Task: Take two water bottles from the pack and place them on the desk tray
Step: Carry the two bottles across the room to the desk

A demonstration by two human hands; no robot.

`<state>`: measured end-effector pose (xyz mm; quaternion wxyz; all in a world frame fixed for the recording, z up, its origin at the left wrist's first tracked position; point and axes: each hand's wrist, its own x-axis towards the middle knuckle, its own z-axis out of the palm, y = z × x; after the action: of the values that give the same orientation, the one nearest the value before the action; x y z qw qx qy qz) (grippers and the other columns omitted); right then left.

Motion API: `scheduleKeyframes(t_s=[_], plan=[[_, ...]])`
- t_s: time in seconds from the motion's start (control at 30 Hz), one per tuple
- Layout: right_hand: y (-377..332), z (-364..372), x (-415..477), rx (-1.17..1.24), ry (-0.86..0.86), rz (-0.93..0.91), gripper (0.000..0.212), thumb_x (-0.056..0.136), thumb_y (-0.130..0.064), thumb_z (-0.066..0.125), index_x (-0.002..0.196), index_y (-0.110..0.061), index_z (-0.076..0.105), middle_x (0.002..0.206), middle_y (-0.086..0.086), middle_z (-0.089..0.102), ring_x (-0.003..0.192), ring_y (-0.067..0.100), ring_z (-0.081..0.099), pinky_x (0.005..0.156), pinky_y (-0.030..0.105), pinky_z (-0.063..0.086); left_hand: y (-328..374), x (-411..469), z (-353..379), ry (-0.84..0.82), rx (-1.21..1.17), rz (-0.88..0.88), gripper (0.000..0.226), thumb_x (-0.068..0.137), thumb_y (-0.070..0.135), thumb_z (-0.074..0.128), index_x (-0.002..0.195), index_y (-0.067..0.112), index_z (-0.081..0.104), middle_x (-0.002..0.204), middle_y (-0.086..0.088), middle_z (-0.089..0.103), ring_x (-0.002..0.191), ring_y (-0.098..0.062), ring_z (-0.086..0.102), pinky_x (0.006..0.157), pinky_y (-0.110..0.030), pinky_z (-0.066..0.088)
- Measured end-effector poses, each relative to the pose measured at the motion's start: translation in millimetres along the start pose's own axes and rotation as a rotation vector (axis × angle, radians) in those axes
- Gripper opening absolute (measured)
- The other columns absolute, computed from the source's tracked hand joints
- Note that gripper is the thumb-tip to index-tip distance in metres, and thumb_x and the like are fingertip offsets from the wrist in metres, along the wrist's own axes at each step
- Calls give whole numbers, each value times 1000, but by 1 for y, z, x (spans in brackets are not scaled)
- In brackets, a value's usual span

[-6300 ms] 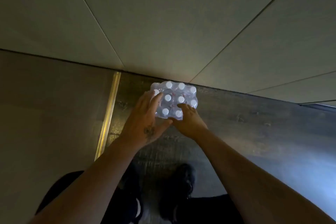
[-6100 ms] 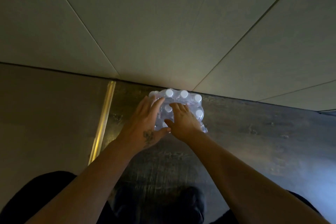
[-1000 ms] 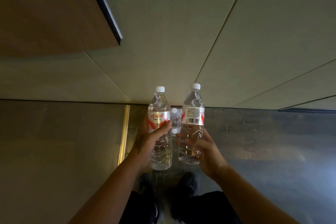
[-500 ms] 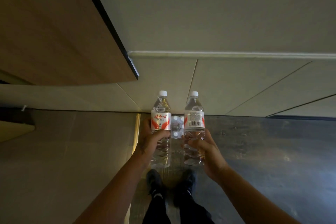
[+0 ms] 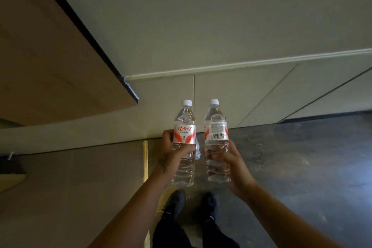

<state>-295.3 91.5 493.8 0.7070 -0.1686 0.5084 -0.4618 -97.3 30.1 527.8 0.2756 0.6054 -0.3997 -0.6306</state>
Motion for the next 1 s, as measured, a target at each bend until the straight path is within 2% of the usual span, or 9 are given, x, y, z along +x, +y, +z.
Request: scheduleKeyframes(t_s=[0.07, 0.17, 0.27, 0.33, 0.5, 0.67, 0.77, 0.87, 1.0], plan=[[0, -4, -10, 26, 52, -29, 58, 83, -13, 70, 140, -20, 59, 111, 19, 69, 82, 27, 72, 65, 41, 59, 4, 5, 7, -58, 22, 11, 72, 67, 34, 81, 132, 21, 53, 117, -5, 70, 93, -14, 76, 66, -24, 58], [2, -8, -28, 106, 171, -85, 60, 82, -10, 69, 140, -16, 58, 113, 22, 67, 84, 31, 70, 65, 41, 58, 12, 13, 20, -158, 72, 18, 64, 67, 32, 83, 124, 27, 54, 119, -12, 71, 102, -33, 74, 80, -45, 63], [9, -10, -50, 181, 240, -150, 59, 84, -12, 69, 141, -17, 56, 117, 30, 63, 95, 42, 61, 71, 46, 56, 21, 17, 33, -276, 143, 39, 59, 68, 33, 83, 119, 33, 53, 118, -14, 71, 101, -40, 75, 85, -55, 64], [12, -13, -69, 224, 337, -195, 59, 81, -13, 71, 138, -21, 59, 125, 36, 63, 100, 44, 64, 76, 50, 59, 27, 16, 46, -377, 169, 44, 60, 70, 31, 82, 122, 31, 53, 120, -17, 71, 104, -45, 75, 90, -63, 64], [29, -21, -116, 315, 578, -300, 64, 76, -16, 73, 138, -28, 59, 135, 26, 67, 112, 45, 69, 84, 50, 63, 33, 0, 89, -621, 265, 64, 65, 71, 32, 78, 130, 23, 50, 122, -13, 69, 109, -36, 73, 81, -41, 66], [54, -30, -168, 397, 807, -386, 85, 64, -25, 79, 144, -23, 51, 138, 25, 65, 122, 51, 66, 98, 61, 58, 26, -33, 139, -849, 395, 61, 72, 72, 30, 77, 137, 16, 49, 125, -16, 67, 113, -39, 71, 96, -58, 63], [76, -34, -202, 482, 920, -438, 75, 71, -14, 72, 143, -19, 53, 138, 29, 65, 124, 55, 65, 105, 70, 52, 10, -57, 169, -982, 457, 52, 62, 73, 30, 78, 129, 22, 53, 120, -15, 70, 100, -31, 77, 81, -44, 67], [96, -39, -236, 572, 1035, -478, 69, 72, -12, 71, 139, -18, 56, 134, 29, 68, 118, 52, 69, 102, 68, 55, -10, -81, 199, -1093, 525, 47, 59, 72, 30, 81, 124, 26, 54, 116, -12, 73, 88, -19, 81, 72, -34, 66], [122, -55, -276, 680, 1111, -557, 64, 76, -10, 71, 138, -20, 58, 129, 24, 73, 116, 49, 73, 96, 63, 62, -35, -114, 236, -1222, 601, 9, 72, 66, 38, 88, 129, 26, 54, 123, -15, 73, 100, -30, 80, 88, -56, 67]])
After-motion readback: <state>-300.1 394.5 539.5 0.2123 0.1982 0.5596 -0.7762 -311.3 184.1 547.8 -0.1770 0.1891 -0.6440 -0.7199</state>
